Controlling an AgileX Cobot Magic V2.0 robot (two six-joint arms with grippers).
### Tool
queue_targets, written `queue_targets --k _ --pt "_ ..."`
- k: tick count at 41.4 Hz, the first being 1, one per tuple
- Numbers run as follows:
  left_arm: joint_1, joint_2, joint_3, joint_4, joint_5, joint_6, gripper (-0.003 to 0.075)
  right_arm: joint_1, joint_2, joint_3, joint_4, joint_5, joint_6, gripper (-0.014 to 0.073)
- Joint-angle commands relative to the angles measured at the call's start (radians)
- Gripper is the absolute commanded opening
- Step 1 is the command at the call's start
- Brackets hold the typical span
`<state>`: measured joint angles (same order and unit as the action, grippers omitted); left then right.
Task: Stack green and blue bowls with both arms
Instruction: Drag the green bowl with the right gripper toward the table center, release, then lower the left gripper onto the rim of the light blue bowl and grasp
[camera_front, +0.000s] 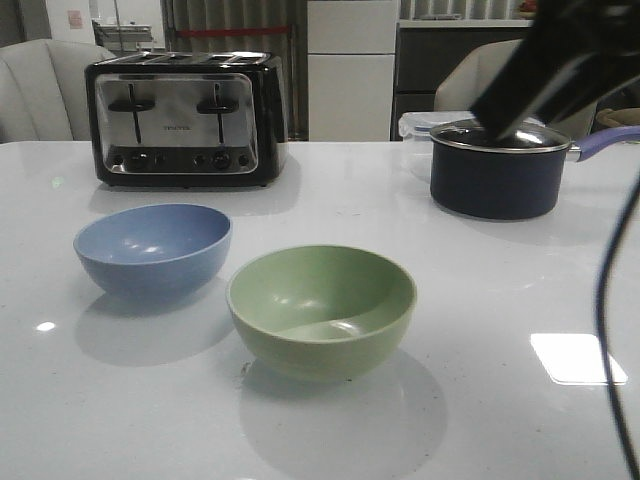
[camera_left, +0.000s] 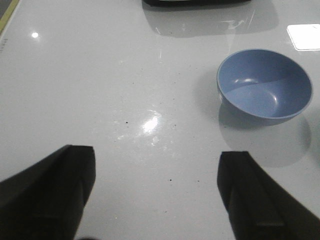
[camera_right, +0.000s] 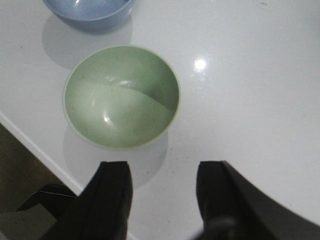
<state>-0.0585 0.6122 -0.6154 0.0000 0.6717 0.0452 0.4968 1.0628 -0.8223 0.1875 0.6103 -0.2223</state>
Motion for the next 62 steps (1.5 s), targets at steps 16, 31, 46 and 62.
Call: queue_targets --k 16,31,46,62 --pt "-0.173 0.221 -0.063 -0.035 -0.156 0.036 0.0561 0.0 -0.31 0.193 -0.003 -0.034 -0.016 0.0425" --pt "-0.22 0.617 -0.274 -0.024 -0.191 0.034 0.0561 0.0 -0.308 0.193 -0.003 -0.034 -0.016 0.0425" --pt "-0.185 1.005 -0.532 -0.022 -0.179 0.026 0.0561 0.0 -0.308 0.193 -0.003 -0.034 -0.016 0.0425" --pt "-0.185 1.223 -0.647 -0.045 -0.183 0.026 0.0484 0.0 -0.308 0.193 -0.003 -0.034 -0.016 0.0425"
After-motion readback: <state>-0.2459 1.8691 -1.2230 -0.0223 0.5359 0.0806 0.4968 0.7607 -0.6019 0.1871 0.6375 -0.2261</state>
